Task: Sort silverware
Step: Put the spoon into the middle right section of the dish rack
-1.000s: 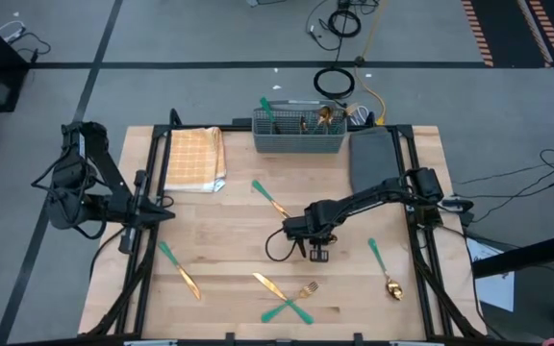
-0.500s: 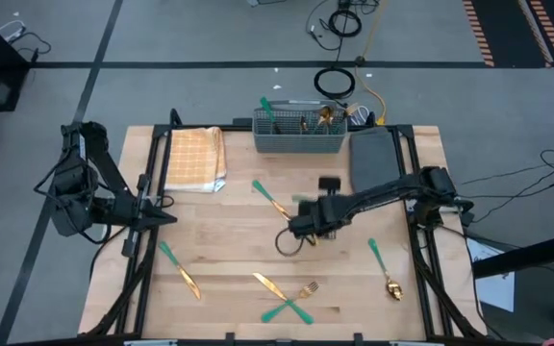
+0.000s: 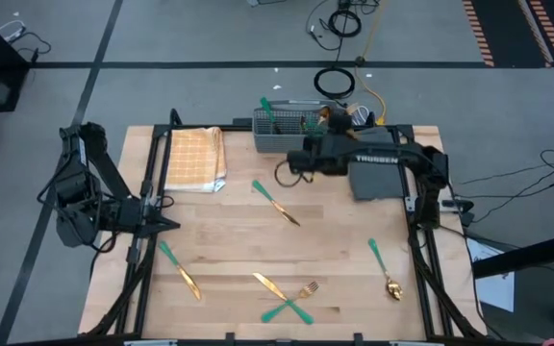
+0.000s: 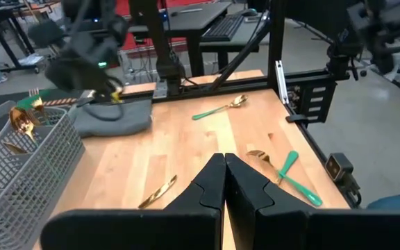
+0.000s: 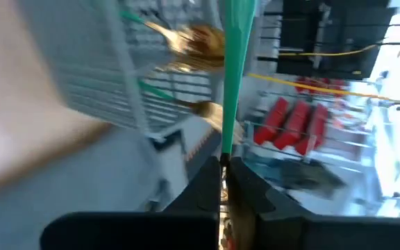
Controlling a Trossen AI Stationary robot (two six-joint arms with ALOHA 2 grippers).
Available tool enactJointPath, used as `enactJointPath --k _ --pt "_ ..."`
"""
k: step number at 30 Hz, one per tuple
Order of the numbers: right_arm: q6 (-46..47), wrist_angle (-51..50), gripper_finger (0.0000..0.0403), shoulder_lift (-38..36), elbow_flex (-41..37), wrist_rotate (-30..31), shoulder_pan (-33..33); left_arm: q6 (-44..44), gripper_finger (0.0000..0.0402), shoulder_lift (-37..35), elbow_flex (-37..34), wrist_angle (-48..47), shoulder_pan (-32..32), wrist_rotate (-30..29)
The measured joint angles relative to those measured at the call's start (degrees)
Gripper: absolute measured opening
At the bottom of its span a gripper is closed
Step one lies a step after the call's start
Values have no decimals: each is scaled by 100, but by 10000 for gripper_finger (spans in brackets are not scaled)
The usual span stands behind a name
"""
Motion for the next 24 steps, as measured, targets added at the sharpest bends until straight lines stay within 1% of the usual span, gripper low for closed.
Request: enactJointPath --k 3,6,13,16,20,24 --pt "-663 -12 0 53 24 494 -308 -2 11 31 0 0 0 0" --pt "-1242 -7 0 192 23 1059 -477 -2 11 47 0 -2 0 0" --pt "-2901 6 0 683 23 2203 -470 7 11 47 0 -40 0 -2" --pt "-3628 217 0 938 23 2668 -430 10 11 47 0 -63 2 -2" --pt "-4331 764 0 1254 23 2744 -499 10 11 47 0 -87 1 -2" --pt "-4672 1062 0 1474 23 2774 -699 7 11 47 0 -156 1 -4"
